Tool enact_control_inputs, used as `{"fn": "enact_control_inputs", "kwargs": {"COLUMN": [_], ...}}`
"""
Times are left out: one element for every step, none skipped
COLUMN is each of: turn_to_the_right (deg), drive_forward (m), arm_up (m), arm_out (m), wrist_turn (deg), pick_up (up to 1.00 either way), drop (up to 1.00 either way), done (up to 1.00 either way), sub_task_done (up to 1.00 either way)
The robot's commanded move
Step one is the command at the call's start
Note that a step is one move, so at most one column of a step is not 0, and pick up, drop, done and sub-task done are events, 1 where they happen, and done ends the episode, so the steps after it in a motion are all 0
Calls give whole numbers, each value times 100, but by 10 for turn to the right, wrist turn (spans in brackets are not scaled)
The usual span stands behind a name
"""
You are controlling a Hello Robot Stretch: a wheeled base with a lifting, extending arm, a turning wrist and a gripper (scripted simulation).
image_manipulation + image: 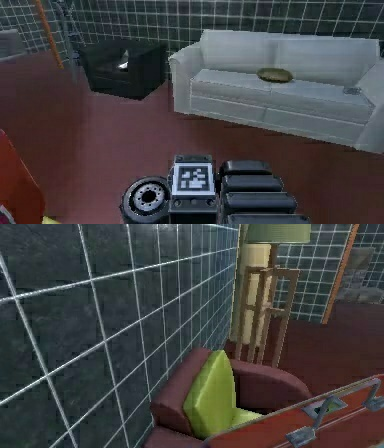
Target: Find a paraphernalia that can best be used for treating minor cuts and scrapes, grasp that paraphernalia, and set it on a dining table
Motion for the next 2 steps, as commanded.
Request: {"fn": "enact_control_inputs", "kwargs": {"turn_to_the_right": [450,-450], "drive_forward": [0,0], "arm_up": [0,0], "arm_out": [0,0], "wrist_turn": [0,0], "pick_up": [0,0], "drop": [0,0], "done": [0,0], "sub_task_done": [0,0]}}
